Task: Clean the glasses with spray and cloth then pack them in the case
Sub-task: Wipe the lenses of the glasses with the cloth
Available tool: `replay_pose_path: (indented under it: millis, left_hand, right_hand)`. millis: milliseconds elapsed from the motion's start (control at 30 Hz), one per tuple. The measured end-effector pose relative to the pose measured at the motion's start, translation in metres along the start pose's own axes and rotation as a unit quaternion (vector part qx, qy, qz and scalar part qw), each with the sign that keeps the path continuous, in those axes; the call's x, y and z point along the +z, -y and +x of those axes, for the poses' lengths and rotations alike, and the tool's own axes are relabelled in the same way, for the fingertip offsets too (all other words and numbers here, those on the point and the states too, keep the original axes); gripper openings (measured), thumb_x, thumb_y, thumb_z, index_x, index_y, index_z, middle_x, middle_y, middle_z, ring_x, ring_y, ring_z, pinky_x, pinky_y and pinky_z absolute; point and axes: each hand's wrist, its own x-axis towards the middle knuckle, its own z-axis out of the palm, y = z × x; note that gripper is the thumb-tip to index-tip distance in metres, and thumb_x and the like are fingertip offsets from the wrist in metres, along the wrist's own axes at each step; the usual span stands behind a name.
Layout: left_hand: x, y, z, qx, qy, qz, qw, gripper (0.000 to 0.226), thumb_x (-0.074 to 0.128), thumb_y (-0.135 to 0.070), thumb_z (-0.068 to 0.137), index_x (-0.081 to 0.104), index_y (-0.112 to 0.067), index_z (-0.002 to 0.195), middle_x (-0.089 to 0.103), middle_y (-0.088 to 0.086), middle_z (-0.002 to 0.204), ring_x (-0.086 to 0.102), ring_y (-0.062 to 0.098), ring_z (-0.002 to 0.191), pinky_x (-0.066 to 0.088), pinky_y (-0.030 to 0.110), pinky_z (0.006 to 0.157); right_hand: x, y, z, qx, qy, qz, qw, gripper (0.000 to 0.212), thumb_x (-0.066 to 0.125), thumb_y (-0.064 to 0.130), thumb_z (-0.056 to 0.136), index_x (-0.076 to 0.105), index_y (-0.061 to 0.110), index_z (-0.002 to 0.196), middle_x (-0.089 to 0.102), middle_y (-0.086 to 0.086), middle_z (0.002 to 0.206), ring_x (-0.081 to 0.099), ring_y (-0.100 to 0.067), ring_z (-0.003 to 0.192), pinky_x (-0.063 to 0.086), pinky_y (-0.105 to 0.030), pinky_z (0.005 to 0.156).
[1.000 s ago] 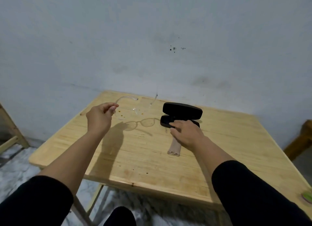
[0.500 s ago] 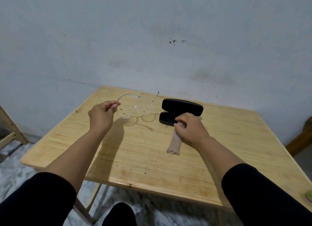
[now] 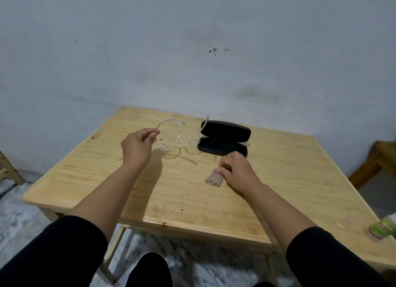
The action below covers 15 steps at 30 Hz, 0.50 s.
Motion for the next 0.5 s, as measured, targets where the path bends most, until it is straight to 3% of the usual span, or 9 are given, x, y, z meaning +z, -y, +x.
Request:
replay_pose_path:
  millis: [100,167,233,300,367,500]
  left_hand:
    - [0.001,-0.002,-0.005,0.005,0.003,-0.003,1.0,0.017,0.055,-0.015,0.091,0.071,-0.015,0.095,0.069,0.002,0.087,0.064,0.015,0.086,0.041,0.019,0.08]
    - [0.001,-0.003,-0.007,0.008,0.006,-0.004,1.0,0.016,0.055,-0.015,0.091,0.071,-0.016,0.094,0.068,0.0,0.086,0.065,0.016,0.087,0.04,0.018,0.079]
    - [0.002,-0.004,-0.011,0.008,0.013,-0.008,1.0,0.016,0.055,-0.015,0.091,0.071,-0.017,0.093,0.069,0.0,0.087,0.065,0.014,0.086,0.04,0.016,0.076]
    - [0.004,-0.007,-0.015,0.009,0.022,-0.017,1.0,0.016,0.055,-0.015,0.091,0.071,-0.018,0.09,0.069,0.0,0.088,0.065,0.013,0.085,0.04,0.015,0.074]
    - [0.007,-0.009,-0.019,0.019,0.027,-0.015,0.999,0.016,0.056,-0.015,0.091,0.071,-0.02,0.088,0.069,0.0,0.084,0.065,0.015,0.085,0.041,0.015,0.072]
    - [0.013,-0.016,-0.028,0.039,0.051,-0.02,0.998,0.017,0.057,-0.015,0.09,0.071,-0.022,0.084,0.069,0.0,0.08,0.066,0.014,0.084,0.04,0.009,0.069]
  right_hand:
    - [0.004,0.007,-0.001,0.017,-0.034,0.04,0.998,0.013,0.06,0.02,0.088,0.058,0.014,0.077,0.054,-0.003,0.09,0.047,-0.016,0.085,0.033,-0.025,0.07]
    - [0.001,0.018,-0.004,0.066,-0.077,0.148,0.984,0.012,0.057,0.021,0.09,0.058,0.014,0.08,0.055,-0.002,0.084,0.048,-0.015,0.074,0.035,-0.024,0.061]
    - [-0.003,0.028,-0.004,0.112,-0.104,0.289,0.945,0.015,0.054,0.023,0.092,0.06,0.017,0.08,0.06,-0.002,0.084,0.052,-0.017,0.075,0.041,-0.026,0.064]
    - [-0.005,0.036,-0.002,0.12,-0.114,0.402,0.901,0.021,0.055,0.026,0.092,0.06,0.024,0.072,0.068,-0.008,0.087,0.061,-0.026,0.084,0.049,-0.037,0.074]
    - [-0.007,0.042,0.0,0.121,-0.123,0.438,0.882,0.025,0.056,0.029,0.092,0.06,0.029,0.067,0.068,-0.011,0.089,0.06,-0.026,0.087,0.046,-0.04,0.079]
    - [-0.004,0.051,0.002,0.119,-0.157,0.487,0.851,0.021,0.059,0.027,0.09,0.059,0.028,0.069,0.062,-0.003,0.085,0.056,-0.017,0.082,0.042,-0.03,0.079]
